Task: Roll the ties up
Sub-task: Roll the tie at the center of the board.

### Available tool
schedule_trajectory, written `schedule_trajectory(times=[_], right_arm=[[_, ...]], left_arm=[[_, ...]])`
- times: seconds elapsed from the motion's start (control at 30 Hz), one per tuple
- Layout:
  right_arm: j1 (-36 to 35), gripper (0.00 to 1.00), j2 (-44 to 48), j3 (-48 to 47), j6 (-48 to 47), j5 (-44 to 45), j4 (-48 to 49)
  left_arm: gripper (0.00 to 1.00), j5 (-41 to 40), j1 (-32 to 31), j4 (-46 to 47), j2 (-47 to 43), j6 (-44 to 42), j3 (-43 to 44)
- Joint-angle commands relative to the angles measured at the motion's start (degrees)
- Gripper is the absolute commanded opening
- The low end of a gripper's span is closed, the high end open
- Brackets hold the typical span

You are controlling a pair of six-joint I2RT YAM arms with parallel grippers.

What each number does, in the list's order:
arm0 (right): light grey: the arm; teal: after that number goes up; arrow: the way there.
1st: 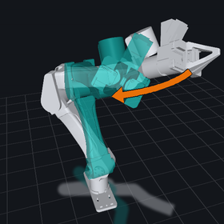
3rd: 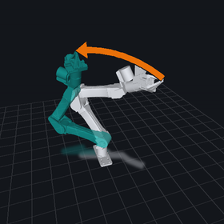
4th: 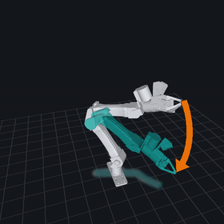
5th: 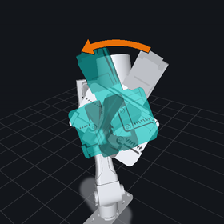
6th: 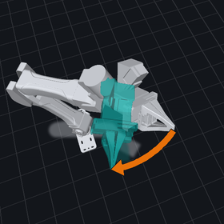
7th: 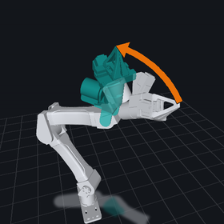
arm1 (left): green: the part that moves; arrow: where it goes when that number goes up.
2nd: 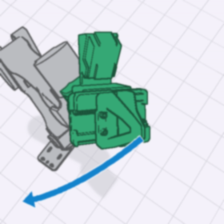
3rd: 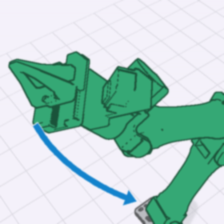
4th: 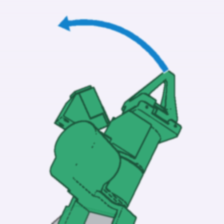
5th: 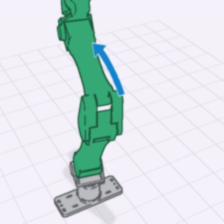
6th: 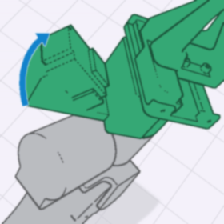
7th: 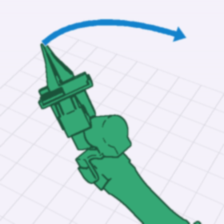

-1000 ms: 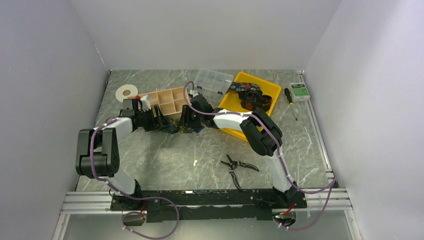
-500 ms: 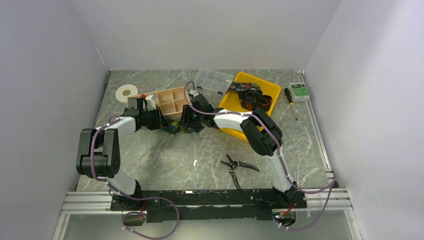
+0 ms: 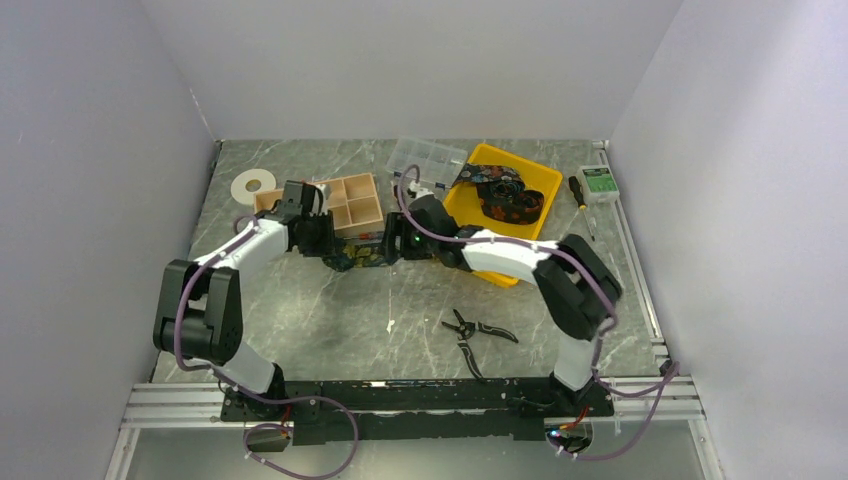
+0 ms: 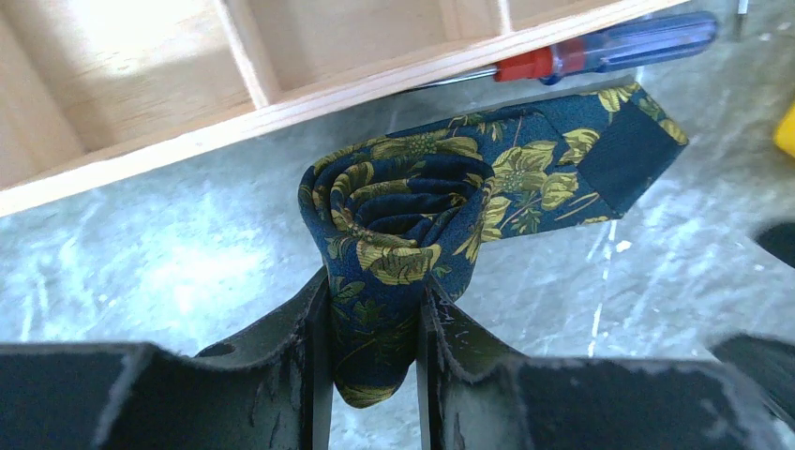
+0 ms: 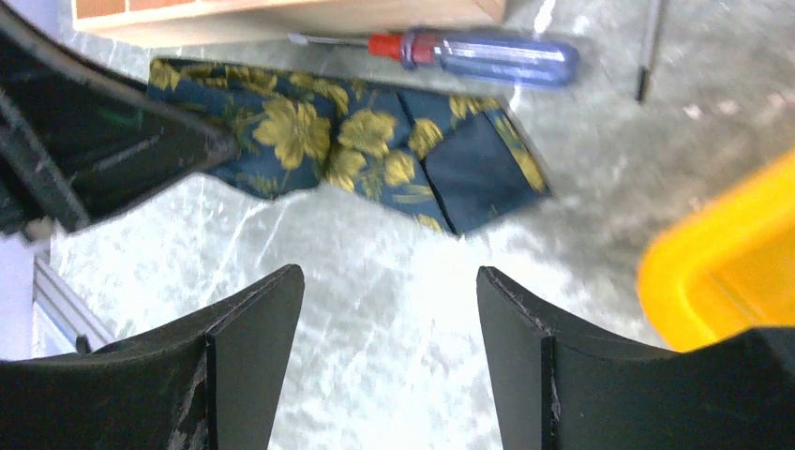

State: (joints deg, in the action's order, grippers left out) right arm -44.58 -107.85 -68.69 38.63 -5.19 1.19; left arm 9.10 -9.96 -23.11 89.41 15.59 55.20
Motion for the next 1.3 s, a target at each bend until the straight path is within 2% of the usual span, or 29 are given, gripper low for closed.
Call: schedule_trajectory(times=[0.0, 0.27, 0.63, 0.93, 1.17, 1.27], right_arm=[[0.21, 0.73, 9.92, 8.43, 0.59, 4.48, 1.27], [0.00, 0.73, 24.44, 23.85, -1.48, 10.90, 0.43], [0.06, 0.74, 32.79, 33.12, -2.86, 14.45, -0.42], [0.10, 0.75, 34.29, 34.73, -3.11, 15.49, -0.45], [0.09, 0.75, 34.50, 35.63, -2.77, 15.38, -0.22], [0.10, 0.75, 34.85, 35.82, -2.94, 15.54, -0.29]], left_arm=[[0.03, -15.44, -3.02, -8.41, 0.68, 2.67, 3.82], [0.03, -33.71, -12.20, -20.66, 9.27, 11.12, 13.76], [0.03, -46.83, -22.38, -38.88, 25.11, 24.21, 31.07], [0.03, -51.12, -28.17, -47.00, 33.10, 28.68, 42.37], [0.03, -48.93, -30.64, -44.85, 37.20, 28.09, 45.12], [0.11, -47.59, -31.42, -43.36, 38.48, 27.40, 45.61]])
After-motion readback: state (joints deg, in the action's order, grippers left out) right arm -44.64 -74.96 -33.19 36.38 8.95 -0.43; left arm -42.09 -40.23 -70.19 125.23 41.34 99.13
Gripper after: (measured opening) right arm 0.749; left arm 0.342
